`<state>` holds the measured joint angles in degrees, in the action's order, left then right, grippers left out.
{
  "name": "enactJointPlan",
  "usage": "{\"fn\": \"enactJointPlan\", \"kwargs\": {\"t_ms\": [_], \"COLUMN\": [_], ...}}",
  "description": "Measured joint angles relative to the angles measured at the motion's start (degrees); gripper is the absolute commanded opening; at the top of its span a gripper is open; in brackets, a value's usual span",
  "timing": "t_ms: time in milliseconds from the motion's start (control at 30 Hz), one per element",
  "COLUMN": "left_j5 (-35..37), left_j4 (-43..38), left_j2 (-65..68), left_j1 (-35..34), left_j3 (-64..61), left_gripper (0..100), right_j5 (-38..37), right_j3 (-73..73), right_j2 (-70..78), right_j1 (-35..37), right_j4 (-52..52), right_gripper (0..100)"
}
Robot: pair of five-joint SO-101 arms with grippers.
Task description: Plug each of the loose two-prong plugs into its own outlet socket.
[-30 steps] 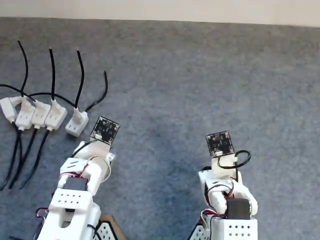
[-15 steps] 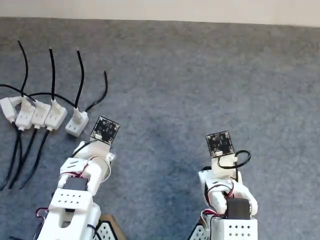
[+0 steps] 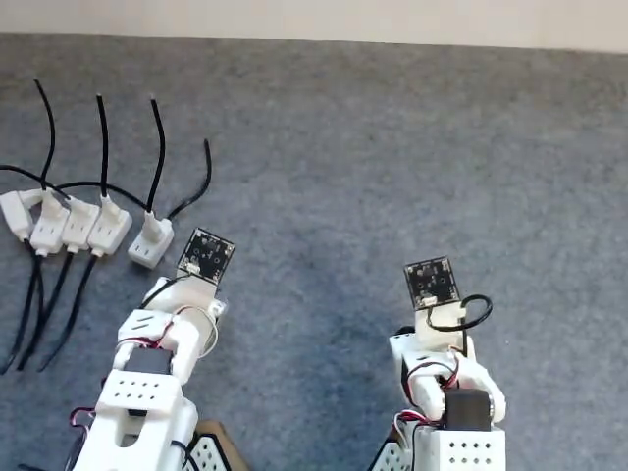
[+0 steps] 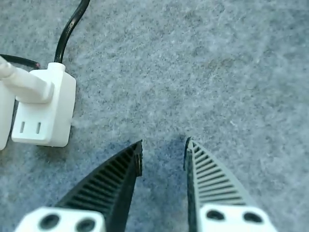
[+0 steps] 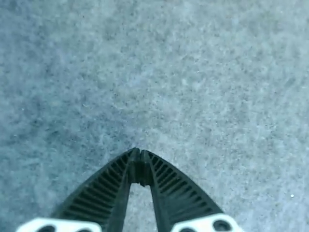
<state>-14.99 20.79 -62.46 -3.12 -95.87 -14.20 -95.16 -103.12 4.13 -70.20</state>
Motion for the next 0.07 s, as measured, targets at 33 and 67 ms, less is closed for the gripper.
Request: {"fn": "enactJointPlan", "kwargs": {"t_ms": [33,67], "left_j5": [0.00,0.00], "left_j4": [0.00,0.00], "left_j2": [0.00,0.00], "left_j1": [0.00,0.00], "left_j3": [0.00,0.00], "left_gripper": [15,15], "right_j5": [0.00,0.00], "right_j3": [0.00,0.00], "right_j2": [0.00,0.00], "right_j1": [0.00,0.00], "right_j4": [0.00,0.00], "right_gripper": [0.5,0.5]}}
